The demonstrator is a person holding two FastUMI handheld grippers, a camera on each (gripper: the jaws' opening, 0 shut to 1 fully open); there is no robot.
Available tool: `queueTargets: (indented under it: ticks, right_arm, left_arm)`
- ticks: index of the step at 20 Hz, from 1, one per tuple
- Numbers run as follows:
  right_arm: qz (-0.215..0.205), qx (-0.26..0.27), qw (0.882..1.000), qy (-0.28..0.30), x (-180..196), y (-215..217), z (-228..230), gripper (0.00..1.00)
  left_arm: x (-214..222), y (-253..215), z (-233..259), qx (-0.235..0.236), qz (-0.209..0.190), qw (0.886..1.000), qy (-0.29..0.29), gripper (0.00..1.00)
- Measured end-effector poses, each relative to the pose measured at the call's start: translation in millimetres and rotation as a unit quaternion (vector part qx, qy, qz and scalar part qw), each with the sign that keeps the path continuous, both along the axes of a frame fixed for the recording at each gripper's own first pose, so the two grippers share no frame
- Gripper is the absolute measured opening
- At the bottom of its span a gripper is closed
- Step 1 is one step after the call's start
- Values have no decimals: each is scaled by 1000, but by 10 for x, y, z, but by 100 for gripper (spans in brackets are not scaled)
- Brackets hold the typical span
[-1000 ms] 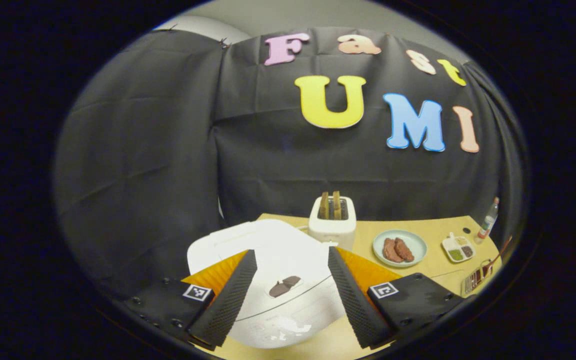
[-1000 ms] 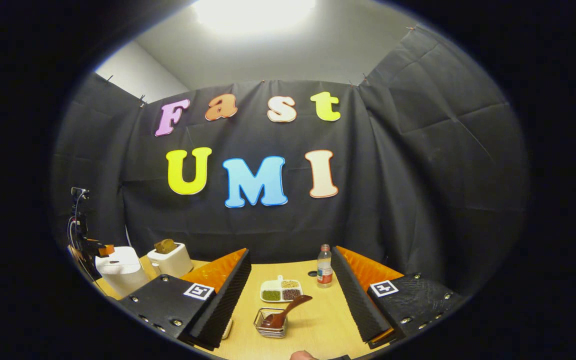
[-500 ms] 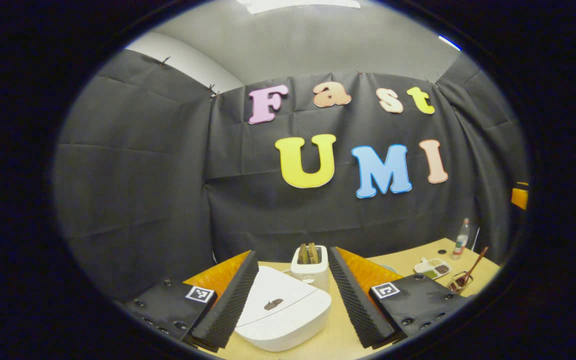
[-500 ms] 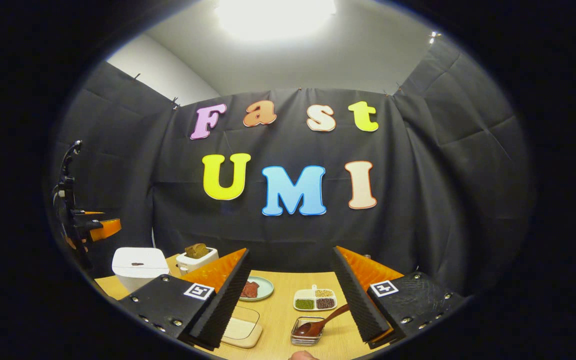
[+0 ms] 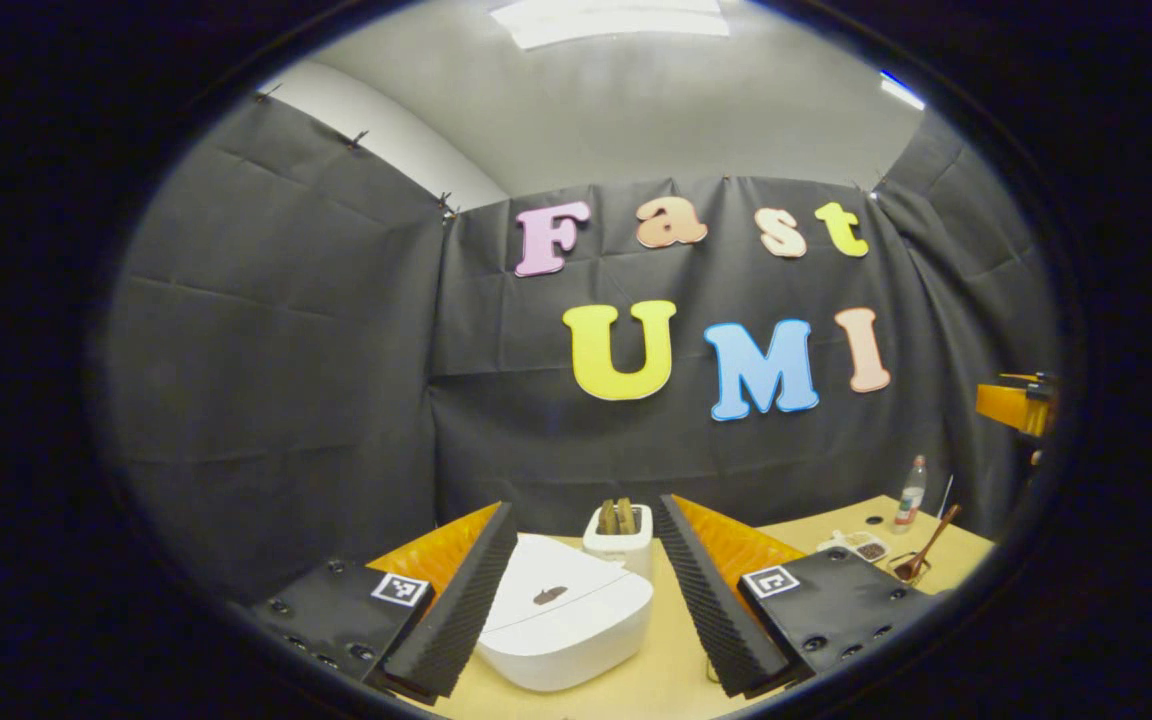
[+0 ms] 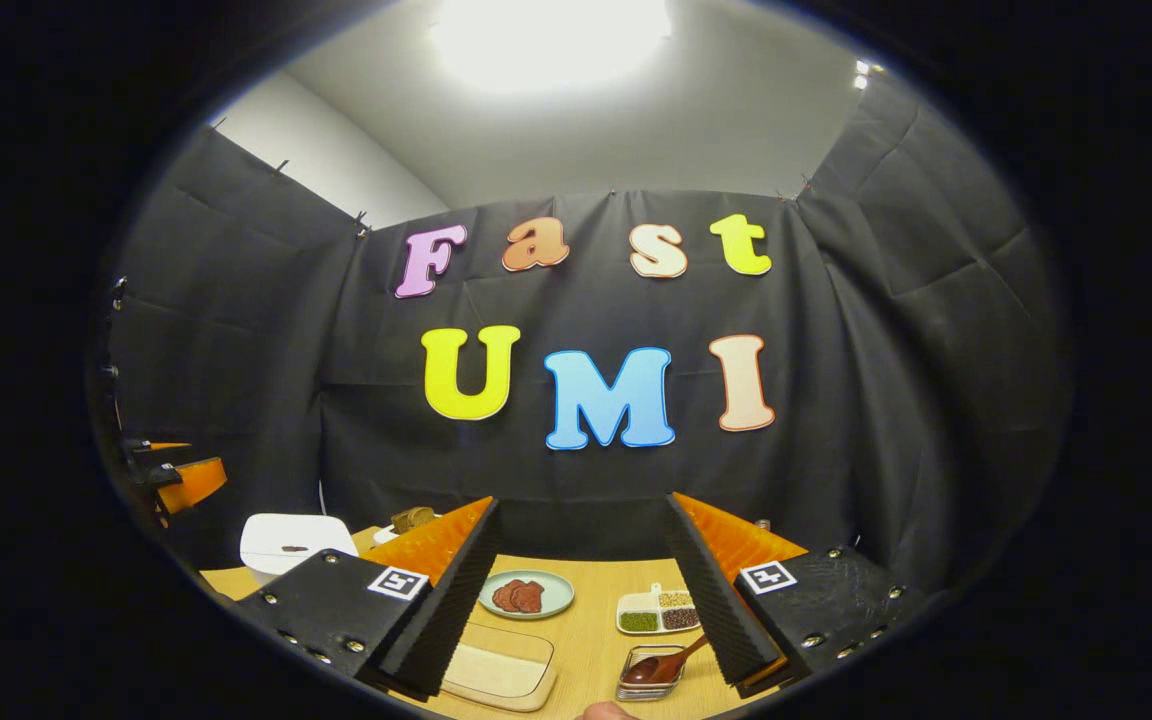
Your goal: Close the left gripper, press the button to open the rice cooker; take a wooden spoon from the chopstick holder with the right hand, scoop a spoonful of rice and pour it into the rice cooker, then put the wooden spoon back into the chopstick holder.
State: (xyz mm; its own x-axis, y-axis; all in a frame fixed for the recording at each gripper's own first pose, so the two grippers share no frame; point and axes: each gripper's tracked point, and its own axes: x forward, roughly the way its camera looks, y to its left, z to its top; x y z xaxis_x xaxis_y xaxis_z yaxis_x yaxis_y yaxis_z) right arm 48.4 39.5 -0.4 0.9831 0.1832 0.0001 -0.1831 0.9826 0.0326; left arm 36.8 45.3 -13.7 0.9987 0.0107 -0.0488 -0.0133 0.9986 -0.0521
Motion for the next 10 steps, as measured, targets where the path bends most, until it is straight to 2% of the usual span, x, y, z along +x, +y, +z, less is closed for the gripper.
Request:
queueTargets:
  ticks: [7, 10]
  right_arm:
    - [8, -30, 999, -20, 49, 187, 62, 97]
    - [14, -24, 999, -23, 57, 294, 92, 98]
  left_arm:
    - [-40, -25, 133, 1, 3, 1000, -7, 98]
    - [-79, -6, 100, 4, 1, 1000, -2, 98]
